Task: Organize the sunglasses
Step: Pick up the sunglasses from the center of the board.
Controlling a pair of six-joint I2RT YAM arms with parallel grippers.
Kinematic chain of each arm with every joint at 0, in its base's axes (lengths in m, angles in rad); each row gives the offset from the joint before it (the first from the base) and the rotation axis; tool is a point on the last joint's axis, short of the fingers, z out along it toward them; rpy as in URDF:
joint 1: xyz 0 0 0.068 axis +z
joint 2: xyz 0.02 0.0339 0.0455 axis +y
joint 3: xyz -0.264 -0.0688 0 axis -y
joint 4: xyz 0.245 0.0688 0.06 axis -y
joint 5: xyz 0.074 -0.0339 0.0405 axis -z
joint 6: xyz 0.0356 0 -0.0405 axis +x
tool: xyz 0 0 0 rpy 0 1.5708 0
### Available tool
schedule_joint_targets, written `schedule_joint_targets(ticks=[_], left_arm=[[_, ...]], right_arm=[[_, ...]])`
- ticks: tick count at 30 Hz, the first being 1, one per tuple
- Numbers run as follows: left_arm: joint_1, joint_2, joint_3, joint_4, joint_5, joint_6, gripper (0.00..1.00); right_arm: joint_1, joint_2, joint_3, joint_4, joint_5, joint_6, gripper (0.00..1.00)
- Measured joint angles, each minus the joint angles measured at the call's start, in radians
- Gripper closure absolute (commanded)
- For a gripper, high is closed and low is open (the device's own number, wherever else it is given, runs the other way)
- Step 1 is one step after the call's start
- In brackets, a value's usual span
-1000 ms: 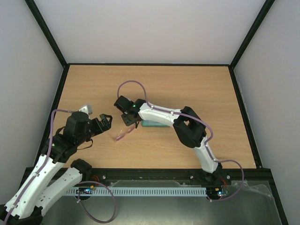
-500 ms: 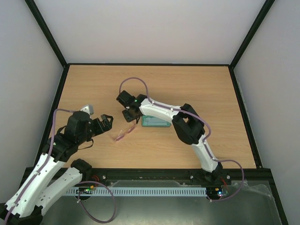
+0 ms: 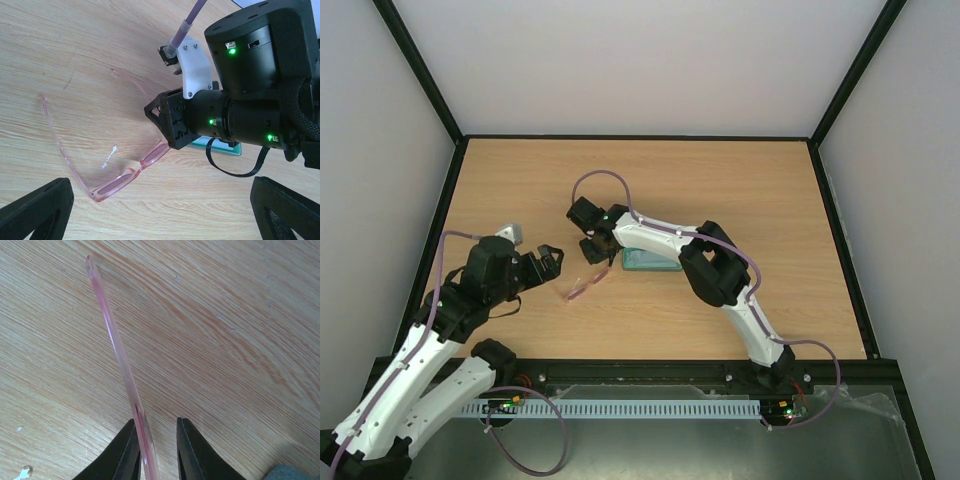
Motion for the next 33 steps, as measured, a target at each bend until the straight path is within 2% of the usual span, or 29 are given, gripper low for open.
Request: schedule_joint_targets(ticks=[2,5,16,23,28,33], left_arm=[[0.000,0.005,0.000,0.001,0.002,0.000,0.00],[0.000,0.009,-0.002,0.004,0.002,0.000,0.00],[0.000,0.026,-0.006,0.010,0.002,0.003,0.00],[0.000,0.039,-0.006,0.016,0.009,0.005,0.01],[0.000,0.051,-0.004,0.015,0.010,0.011,0.01],[0.000,0.074,0.028,0.012,0.009,0.023,0.01]], right_arm=[[0.000,0.000,0.001,0.000,0.002,0.001,0.73],[0.000,0.000,0.001,0.000,0.005,0.001,0.72],[0.000,0.000,0.025,-0.003,0.011,-0.007,0.96],[0.000,-0.026,0.023,-0.005,0.026,-0.003,0.99],[0.000,-0.155,-0.026,0.009,0.049,0.009,0.99],[0.000,-0.391,-0.165,0.060,0.108,0.015,0.99]])
